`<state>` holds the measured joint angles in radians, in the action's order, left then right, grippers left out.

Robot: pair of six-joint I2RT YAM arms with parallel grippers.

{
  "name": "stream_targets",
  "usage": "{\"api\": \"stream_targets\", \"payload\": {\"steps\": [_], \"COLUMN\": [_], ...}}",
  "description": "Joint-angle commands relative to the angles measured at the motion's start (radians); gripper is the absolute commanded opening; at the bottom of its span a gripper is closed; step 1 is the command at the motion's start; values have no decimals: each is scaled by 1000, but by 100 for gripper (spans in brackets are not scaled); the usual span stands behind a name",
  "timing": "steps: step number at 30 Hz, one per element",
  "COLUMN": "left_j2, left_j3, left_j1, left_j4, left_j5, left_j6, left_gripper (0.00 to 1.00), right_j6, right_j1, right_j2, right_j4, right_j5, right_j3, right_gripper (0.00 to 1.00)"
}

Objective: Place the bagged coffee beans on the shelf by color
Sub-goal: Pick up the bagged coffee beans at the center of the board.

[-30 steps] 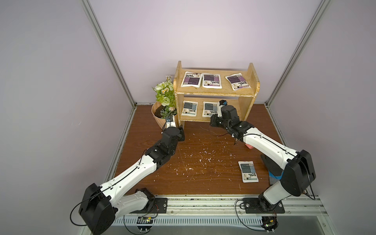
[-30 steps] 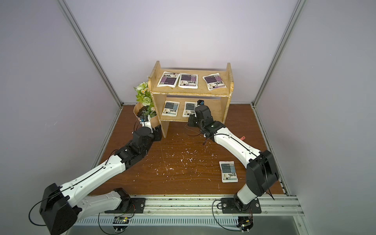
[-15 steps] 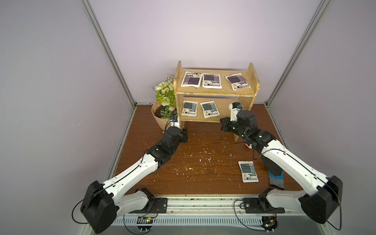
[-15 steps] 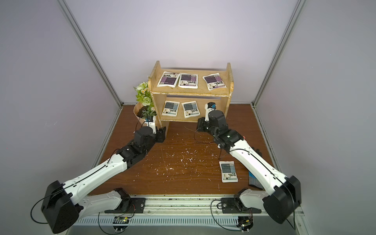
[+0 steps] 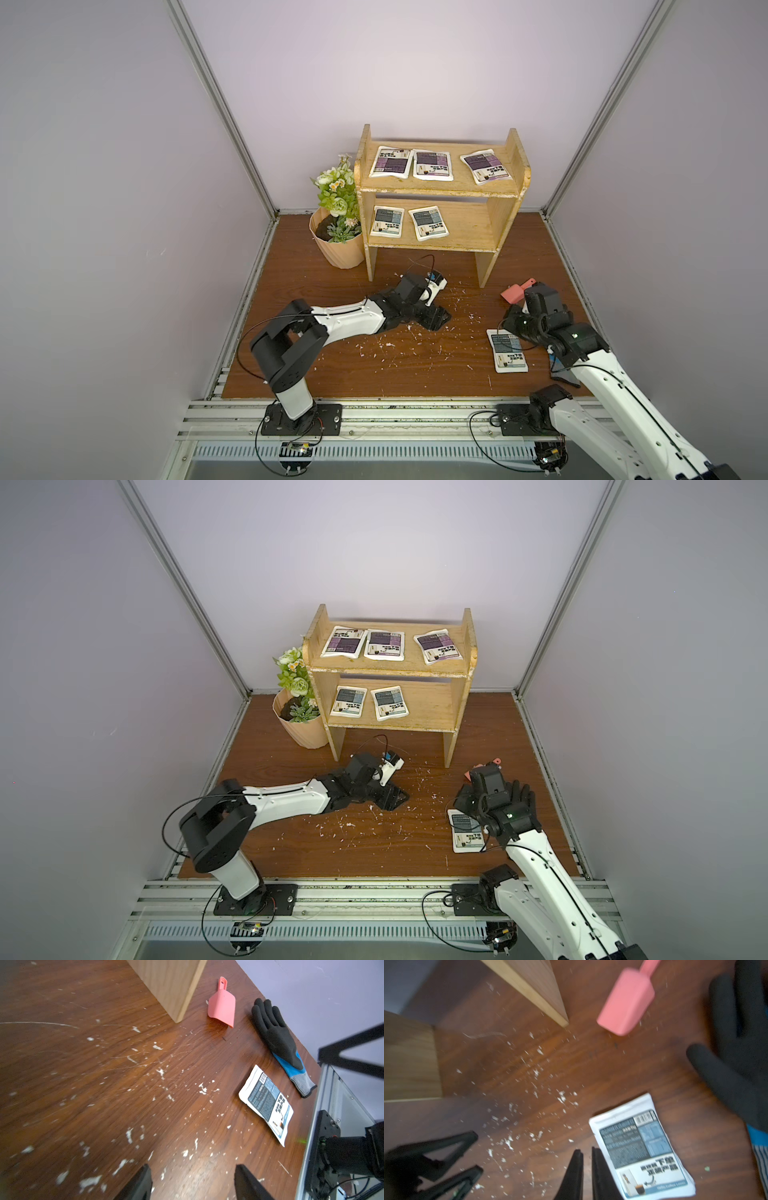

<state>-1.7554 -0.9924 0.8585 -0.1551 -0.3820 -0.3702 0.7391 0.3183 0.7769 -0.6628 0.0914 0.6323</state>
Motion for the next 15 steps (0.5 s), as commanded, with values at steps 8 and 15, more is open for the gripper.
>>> {"api": "stream_targets", "payload": {"steps": [8, 15], "left_j2": [-203, -189], "left_j3": [-239, -233], "left_j1": [130, 137], "left_j4": [165, 198], "left_j5": [-65, 10], "left_j6": [46, 50], "left_gripper": [69, 72], "right_j6": [25, 104], "right_j1": [-35, -35], "right_j2": [-46, -41], "right_j4": [-41, 145], "right_j5": [-208, -315], "right_j3": [-220, -346], "right_gripper": [15, 14]}}
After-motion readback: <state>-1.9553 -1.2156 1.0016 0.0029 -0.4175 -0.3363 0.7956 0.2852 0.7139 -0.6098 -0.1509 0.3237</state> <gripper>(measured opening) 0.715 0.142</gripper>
